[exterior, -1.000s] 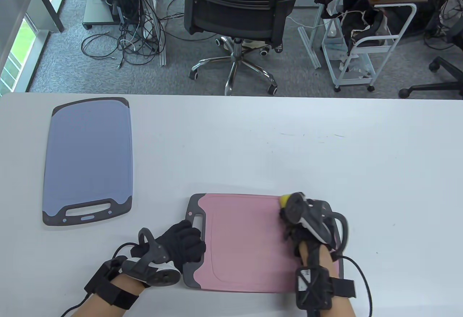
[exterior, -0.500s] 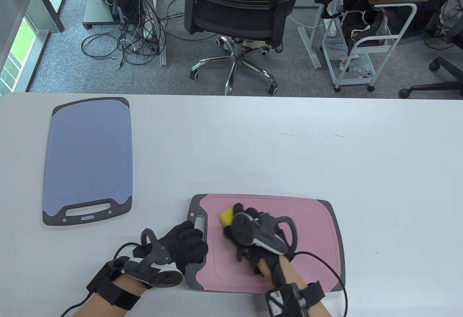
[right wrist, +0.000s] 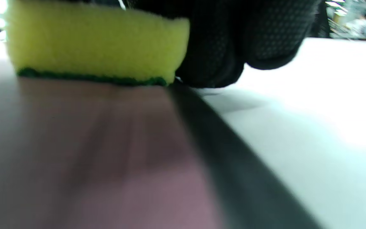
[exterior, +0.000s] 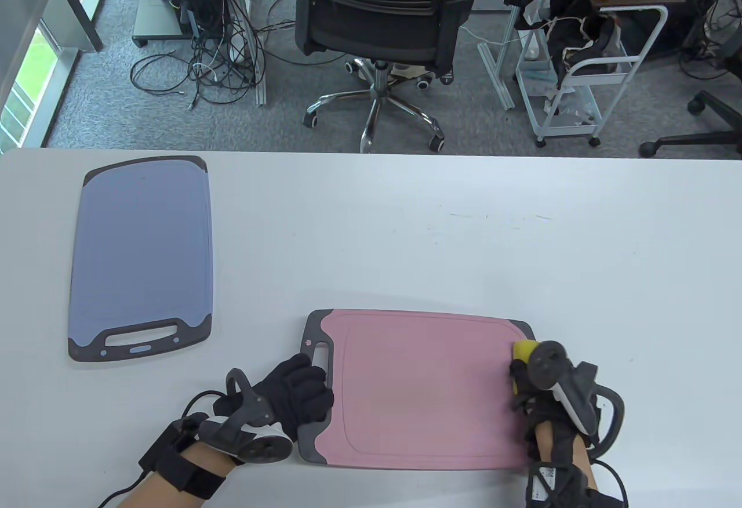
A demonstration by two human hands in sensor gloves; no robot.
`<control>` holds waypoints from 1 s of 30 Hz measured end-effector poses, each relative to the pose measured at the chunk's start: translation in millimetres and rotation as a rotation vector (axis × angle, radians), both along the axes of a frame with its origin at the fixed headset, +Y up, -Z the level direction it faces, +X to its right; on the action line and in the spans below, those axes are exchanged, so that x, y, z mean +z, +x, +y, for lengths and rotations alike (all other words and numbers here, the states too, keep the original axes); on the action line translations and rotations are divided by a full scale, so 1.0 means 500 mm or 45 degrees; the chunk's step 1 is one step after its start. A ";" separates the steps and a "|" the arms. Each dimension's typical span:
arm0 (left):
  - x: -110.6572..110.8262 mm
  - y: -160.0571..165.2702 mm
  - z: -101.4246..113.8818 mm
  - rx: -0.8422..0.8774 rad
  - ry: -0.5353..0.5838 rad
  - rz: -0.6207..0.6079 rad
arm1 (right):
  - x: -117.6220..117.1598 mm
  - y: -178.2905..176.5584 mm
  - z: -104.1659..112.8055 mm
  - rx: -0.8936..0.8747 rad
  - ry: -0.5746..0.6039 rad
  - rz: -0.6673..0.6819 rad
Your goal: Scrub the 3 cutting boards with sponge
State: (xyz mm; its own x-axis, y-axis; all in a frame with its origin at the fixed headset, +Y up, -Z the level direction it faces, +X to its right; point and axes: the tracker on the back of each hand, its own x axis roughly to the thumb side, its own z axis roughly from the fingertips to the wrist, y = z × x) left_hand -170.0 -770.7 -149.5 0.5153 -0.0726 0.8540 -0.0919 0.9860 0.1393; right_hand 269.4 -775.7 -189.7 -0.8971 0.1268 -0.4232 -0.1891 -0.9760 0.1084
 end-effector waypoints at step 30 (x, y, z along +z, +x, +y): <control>0.005 0.000 0.004 0.007 0.018 0.005 | 0.012 -0.120 0.021 0.072 0.024 0.283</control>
State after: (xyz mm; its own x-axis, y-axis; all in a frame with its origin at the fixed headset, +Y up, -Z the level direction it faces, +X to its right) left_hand -170.2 -768.8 -147.1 0.5192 -0.0818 0.8507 -0.0965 0.9834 0.1534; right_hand 209.5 -765.0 -183.8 -0.9740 0.0797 -0.2121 -0.1075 -0.9866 0.1230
